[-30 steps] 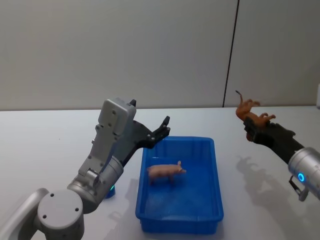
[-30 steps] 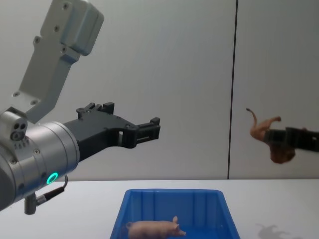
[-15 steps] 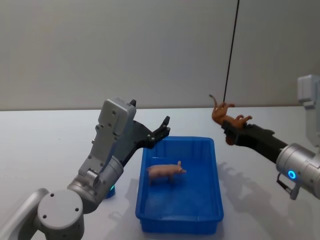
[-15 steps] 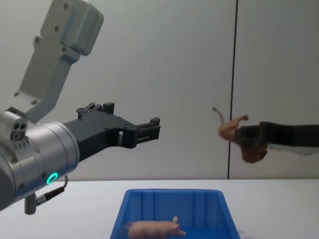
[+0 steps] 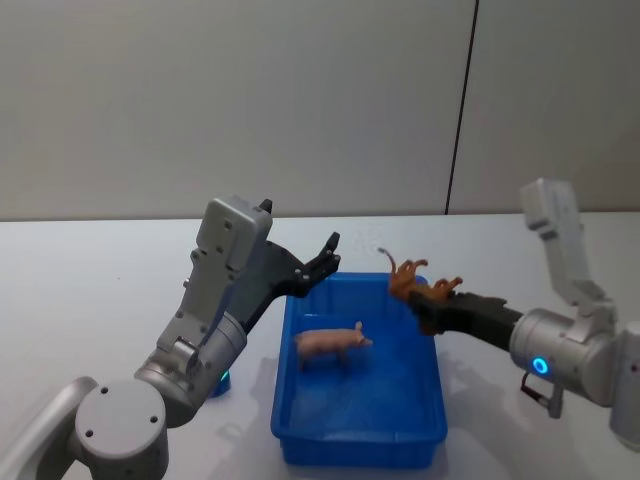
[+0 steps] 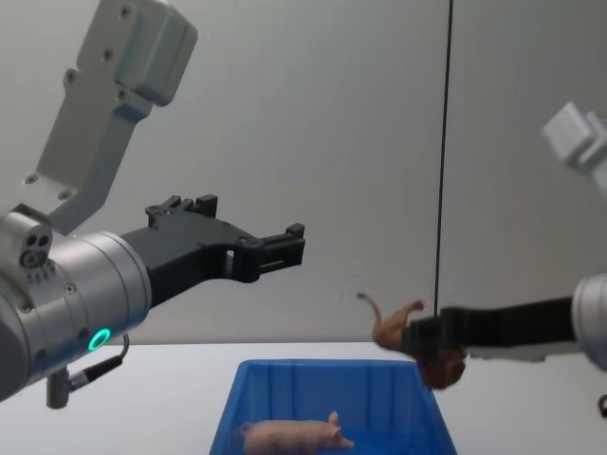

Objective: Pick up the two dolls from the table and place them into the box.

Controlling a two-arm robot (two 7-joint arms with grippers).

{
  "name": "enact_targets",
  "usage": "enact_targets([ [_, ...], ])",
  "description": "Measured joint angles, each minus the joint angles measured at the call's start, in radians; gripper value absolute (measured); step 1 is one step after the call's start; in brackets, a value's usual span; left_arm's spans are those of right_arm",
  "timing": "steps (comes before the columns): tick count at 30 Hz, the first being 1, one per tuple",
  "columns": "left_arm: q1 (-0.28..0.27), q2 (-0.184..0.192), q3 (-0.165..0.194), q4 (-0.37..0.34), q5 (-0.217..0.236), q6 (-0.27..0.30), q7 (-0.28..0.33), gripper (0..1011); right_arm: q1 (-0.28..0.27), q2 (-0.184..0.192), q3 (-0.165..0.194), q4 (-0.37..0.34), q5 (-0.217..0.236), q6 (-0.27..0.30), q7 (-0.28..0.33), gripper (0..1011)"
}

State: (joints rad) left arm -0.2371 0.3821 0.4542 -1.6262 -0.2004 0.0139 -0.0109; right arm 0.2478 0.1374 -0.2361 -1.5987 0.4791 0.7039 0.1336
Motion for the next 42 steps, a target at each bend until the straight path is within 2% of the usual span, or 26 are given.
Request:
enact_targets([
  [9,0.000,0.000,0.000,0.000,0.000,0.000,0.000,1001,0.032,-0.030,-0.032,0.075,-0.053,0.013,-0.008,487],
  [12,0.000,0.000,0.000,0.000,0.000,0.000,0.000,1001,0.039,-0.037,-0.039,0.092,-0.064,0.014,-0.009,600],
  [15,0.000,0.000,0.000,0.000,0.000,0.000,0.000,1001,0.043,-0.041,-0.043,0.102,-0.071,0.014,-0.010,656],
  [18,0.000,0.000,0.000,0.000,0.000,0.000,0.000,1001,0.048,-0.046,-0.048,0.115,-0.079,0.014,-0.011,780],
  [27,0.000,0.000,0.000,0.000,0.000,0.000,0.000,1001,0.056,-0.053,-0.055,0.133,-0.091,0.014,-0.011,997],
  [34,0.000,0.000,0.000,0.000,0.000,0.000,0.000,1001,0.056,-0.053,-0.055,0.130,-0.090,0.008,-0.009,1001],
  [42,0.000,0.000,0.000,0.000,0.000,0.000,0.000,1001,0.041,-0.038,-0.038,0.075,-0.047,-0.025,0.010,1001],
])
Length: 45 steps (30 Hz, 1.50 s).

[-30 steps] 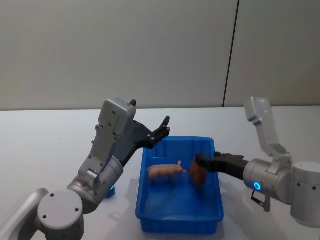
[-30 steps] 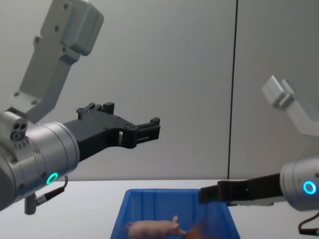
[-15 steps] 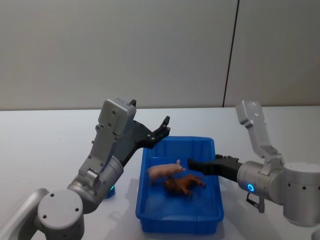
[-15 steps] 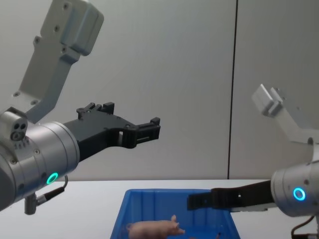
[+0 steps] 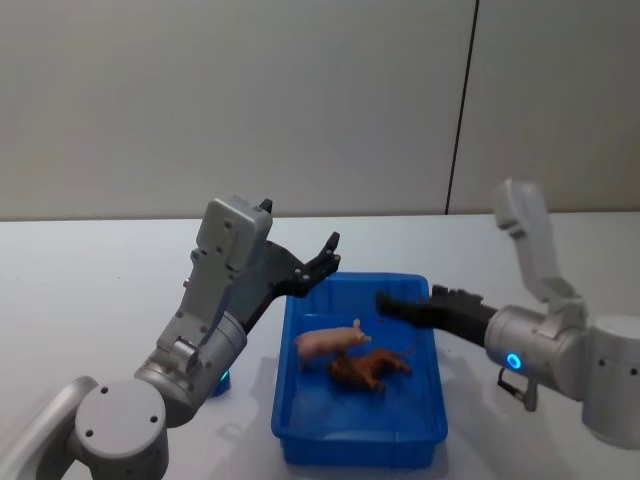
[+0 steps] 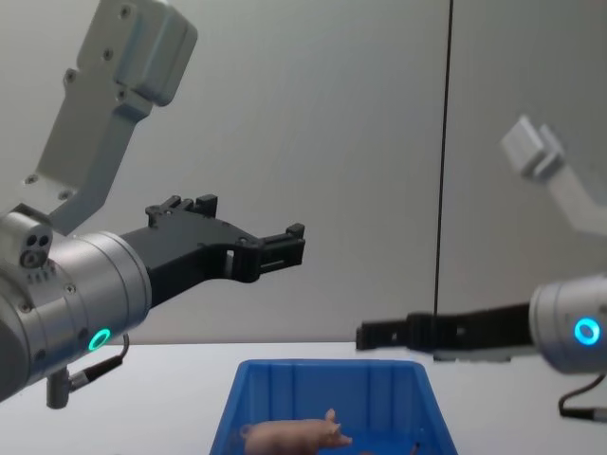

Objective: Pick up the two dolls from the table and place them into the box.

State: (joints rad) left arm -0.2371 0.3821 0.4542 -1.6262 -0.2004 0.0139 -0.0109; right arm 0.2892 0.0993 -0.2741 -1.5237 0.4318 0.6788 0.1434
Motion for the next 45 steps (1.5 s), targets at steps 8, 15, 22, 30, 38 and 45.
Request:
enact_targets([
  [8,0.000,0.000,0.000,0.000,0.000,0.000,0.000,1001,-0.020,0.029,0.039,-0.066,0.074,-0.033,-0.006,1001],
  [15,0.000,0.000,0.000,0.000,0.000,0.000,0.000,1001,-0.031,0.050,0.070,-0.094,0.123,-0.040,-0.038,1001],
  [22,0.000,0.000,0.000,0.000,0.000,0.000,0.000,1001,-0.037,0.058,0.080,-0.104,0.144,-0.045,-0.053,1001],
  [30,0.000,0.000,0.000,0.000,0.000,0.000,0.000,1001,-0.043,0.066,0.078,-0.103,0.133,-0.066,-0.048,1001],
  [38,0.000,0.000,0.000,0.000,0.000,0.000,0.000,1001,-0.058,0.077,0.086,-0.108,0.114,-0.115,-0.087,1001],
  [45,0.000,0.001,0.000,0.000,0.000,0.000,-0.001,1001,-0.072,0.087,0.097,-0.113,0.094,-0.163,-0.132,1001],
])
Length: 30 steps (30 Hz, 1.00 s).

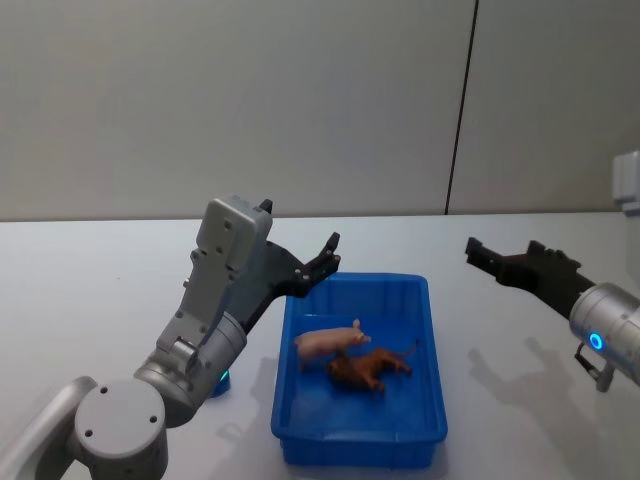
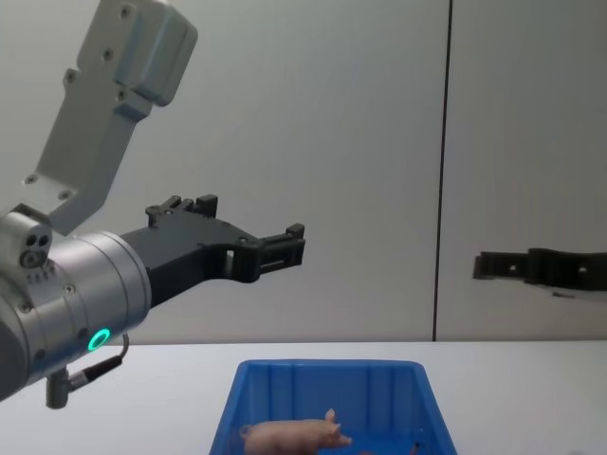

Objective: Pick up the two dolls from the table and place them into the box.

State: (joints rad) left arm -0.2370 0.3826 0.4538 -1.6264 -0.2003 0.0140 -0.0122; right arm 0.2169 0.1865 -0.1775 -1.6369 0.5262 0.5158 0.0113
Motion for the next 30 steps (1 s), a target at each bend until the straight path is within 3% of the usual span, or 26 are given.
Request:
enact_targets([
  [14,0.032,0.051,-0.030,-0.059,-0.033,0.052,0.000,1001,-0.014,0.012,0.011,-0.005,-0.022,-0.049,-0.043,1001],
  [22,0.078,0.112,-0.058,-0.129,-0.089,0.129,0.021,1001,-0.018,0.015,0.014,-0.006,-0.027,-0.062,-0.054,1001],
  [30,0.135,0.181,-0.089,-0.202,-0.174,0.226,0.034,1001,-0.020,0.016,0.015,-0.006,-0.029,-0.068,-0.059,1001],
])
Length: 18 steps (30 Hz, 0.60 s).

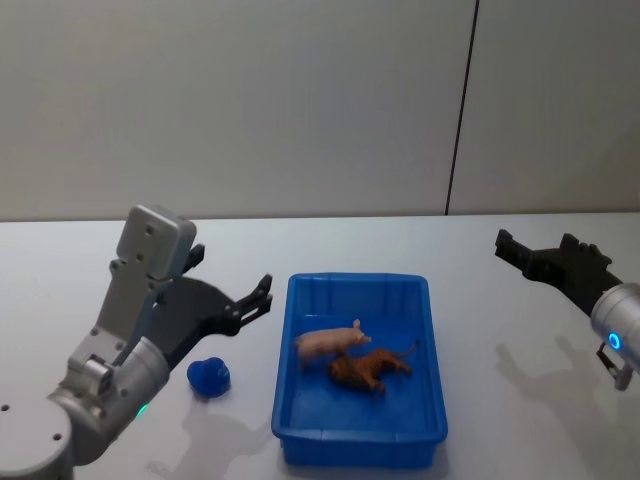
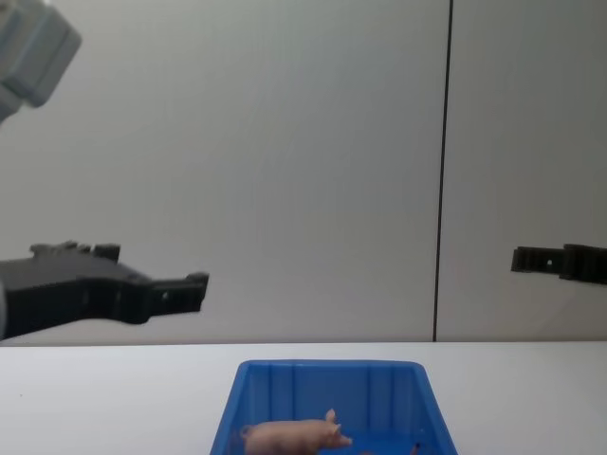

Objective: Pick up the two dolls from the table and place them into the box.

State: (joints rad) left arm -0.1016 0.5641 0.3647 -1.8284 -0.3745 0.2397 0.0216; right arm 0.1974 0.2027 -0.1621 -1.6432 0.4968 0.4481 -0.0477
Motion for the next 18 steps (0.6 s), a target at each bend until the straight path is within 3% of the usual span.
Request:
enact_targets([
  [12,0.047,0.076,-0.036,-0.044,-0.111,0.145,-0.043,1001,-0.001,0.001,0.001,0.000,-0.002,-0.004,-0.003,1001],
  [18,0.056,0.095,-0.045,-0.035,-0.137,0.191,-0.065,1001,-0.002,0.002,0.001,0.000,-0.002,-0.005,-0.004,1001],
])
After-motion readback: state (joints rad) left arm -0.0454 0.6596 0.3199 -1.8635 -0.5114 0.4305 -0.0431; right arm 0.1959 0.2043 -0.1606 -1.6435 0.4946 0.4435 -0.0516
